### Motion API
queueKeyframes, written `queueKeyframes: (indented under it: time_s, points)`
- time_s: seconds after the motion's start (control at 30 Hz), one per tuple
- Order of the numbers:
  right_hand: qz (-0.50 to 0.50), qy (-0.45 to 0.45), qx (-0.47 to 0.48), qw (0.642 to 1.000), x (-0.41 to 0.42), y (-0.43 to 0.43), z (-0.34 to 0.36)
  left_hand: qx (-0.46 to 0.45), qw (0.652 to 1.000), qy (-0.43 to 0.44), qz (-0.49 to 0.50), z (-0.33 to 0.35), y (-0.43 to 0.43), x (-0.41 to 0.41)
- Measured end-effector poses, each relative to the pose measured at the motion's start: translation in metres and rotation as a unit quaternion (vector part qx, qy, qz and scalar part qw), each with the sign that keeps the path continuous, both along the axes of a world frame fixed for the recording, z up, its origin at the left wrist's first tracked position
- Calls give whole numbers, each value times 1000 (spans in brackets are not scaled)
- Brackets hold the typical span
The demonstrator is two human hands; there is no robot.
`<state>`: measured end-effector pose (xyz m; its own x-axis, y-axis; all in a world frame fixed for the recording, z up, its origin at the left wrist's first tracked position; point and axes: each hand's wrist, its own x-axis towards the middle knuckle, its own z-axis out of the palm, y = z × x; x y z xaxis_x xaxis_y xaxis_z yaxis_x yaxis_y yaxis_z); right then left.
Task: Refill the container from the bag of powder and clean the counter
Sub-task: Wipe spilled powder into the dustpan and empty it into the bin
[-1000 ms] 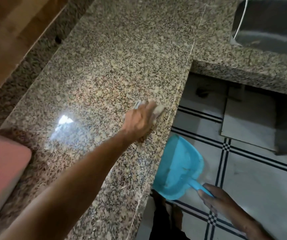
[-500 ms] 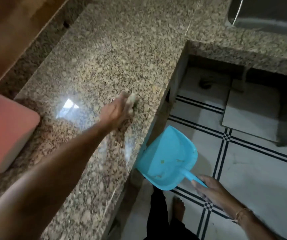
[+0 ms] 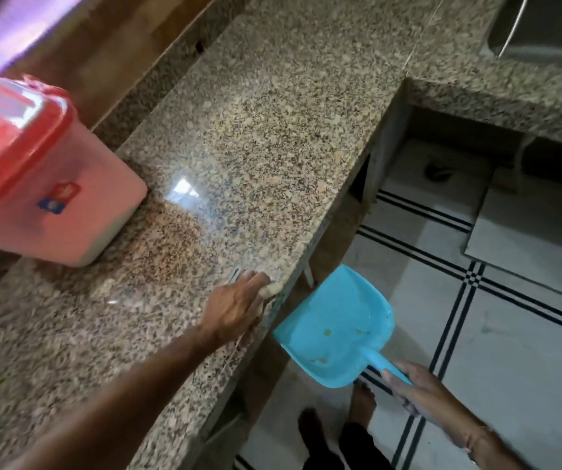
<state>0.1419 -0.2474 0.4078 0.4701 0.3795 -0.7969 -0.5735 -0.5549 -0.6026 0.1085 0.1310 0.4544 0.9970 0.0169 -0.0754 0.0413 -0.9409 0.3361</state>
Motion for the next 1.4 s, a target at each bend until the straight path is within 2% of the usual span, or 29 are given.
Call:
queueKeyframes:
  time_s: [0.07, 0.13, 0.2, 0.33, 0.4, 0.53, 0.6, 0.67, 0.77, 0.83, 0.87, 0.97, 1.03, 1.1, 1.2, 1.33, 1.4]
  points:
    - [8, -4, -9, 1000, -9, 9, 5, -39, 997, -30, 51, 13, 5, 1]
    - [8, -2, -9, 1000, -17, 14, 5, -53, 985, -69, 151, 26, 25, 9]
    - [15, -6, -10, 1000, -26, 18, 2, -29, 967, -87, 237, 28, 67, 12]
    - [56, -31, -13, 998, -39, 20, -6, 70, 944, -19, 323, 8, 123, 10]
    - [61, -37, 2, 997, -49, 23, -7, 41, 953, -38, 296, -2, 87, 9]
    - [36, -25, -5, 999, -70, 34, -4, -14, 989, -50, 139, -1, 6, -9]
    - [43, -30, -2, 999, -78, 42, -2, -29, 984, -61, 163, 3, 19, -25]
    - [59, -44, -2, 997, -82, 49, 1, -17, 960, -60, 271, 11, 61, -48]
    - [66, -52, 8, 996, -92, 58, 5, 38, 901, -14, 432, 9, 136, -110]
    - [63, -60, 8, 996, -101, 62, 5, 41, 872, 4, 488, 7, 151, -136]
    - [63, -63, 6, 996, -106, 63, 4, 29, 873, -6, 487, 4, 143, -138]
    - [72, -46, -2, 996, -116, 64, -3, -17, 918, -47, 393, 3, 78, -116]
    - [72, -32, -14, 997, -121, 68, -4, -57, 947, -38, 313, -3, 41, -106]
    - [85, -47, -21, 995, -123, 73, 0, -103, 956, -25, 272, -5, 33, -108]
    - [94, -65, -7, 993, -122, 77, 7, -138, 917, -65, 368, 9, 72, -145]
    - [80, -57, 1, 995, -121, 84, 4, -22, 851, -17, 524, 5, 126, -237]
    - [78, -48, -4, 996, -123, 87, 1, 29, 838, -3, 545, -3, 117, -254]
